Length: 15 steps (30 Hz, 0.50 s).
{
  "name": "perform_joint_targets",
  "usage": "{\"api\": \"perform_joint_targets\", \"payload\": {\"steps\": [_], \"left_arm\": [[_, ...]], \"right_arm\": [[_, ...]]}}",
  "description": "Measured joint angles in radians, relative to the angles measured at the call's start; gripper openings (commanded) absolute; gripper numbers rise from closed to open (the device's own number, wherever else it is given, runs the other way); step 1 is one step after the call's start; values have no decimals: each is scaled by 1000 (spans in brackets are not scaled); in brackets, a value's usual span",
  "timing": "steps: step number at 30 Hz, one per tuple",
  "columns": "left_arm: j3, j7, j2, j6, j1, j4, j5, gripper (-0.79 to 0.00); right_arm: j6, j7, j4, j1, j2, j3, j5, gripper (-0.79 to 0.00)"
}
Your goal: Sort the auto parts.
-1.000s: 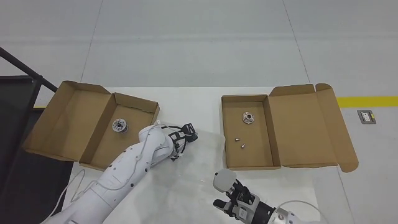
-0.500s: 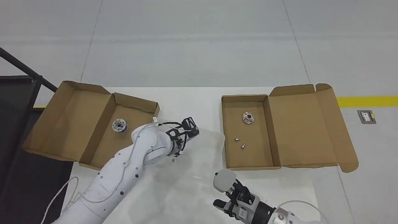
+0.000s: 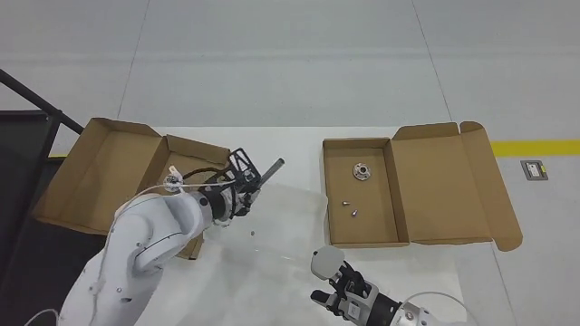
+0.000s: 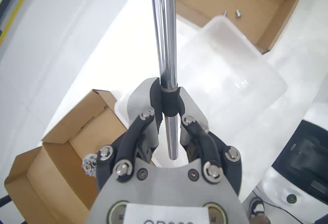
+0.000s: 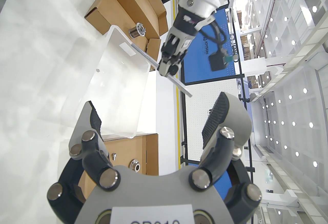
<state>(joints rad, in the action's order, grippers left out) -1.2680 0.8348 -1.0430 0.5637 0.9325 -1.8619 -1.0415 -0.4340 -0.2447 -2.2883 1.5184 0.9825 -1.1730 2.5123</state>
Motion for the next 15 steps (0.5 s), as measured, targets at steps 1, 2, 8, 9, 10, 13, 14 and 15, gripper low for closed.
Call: {"api": "perform_joint_targets", "payload": {"steps": [1,2,8,9,10,13,14,15], "left_arm": [[-27,-27,4,19,7,-6,17,-785],[-61,-65,8,38,17,-11,39,-785],[-188,-269,22,157,72,-27,147,-785],[-205,-299,24,186,78,-20,167,-785],[-221,-326,26,212,84,-13,181,-785],[-259,-404,31,267,98,2,188,-785],[-267,-436,32,290,106,5,194,-785],[-273,-455,33,307,111,10,196,-785]], "right_arm": [[0,0,0,0,0,0,0,0],[0,0,0,0,0,0,0,0],[0,0,0,0,0,0,0,0],[0,0,0,0,0,0,0,0],[0,0,0,0,0,0,0,0],[0,0,0,0,0,0,0,0],[0,0,0,0,0,0,0,0],[0,0,0,0,0,0,0,0]]}}
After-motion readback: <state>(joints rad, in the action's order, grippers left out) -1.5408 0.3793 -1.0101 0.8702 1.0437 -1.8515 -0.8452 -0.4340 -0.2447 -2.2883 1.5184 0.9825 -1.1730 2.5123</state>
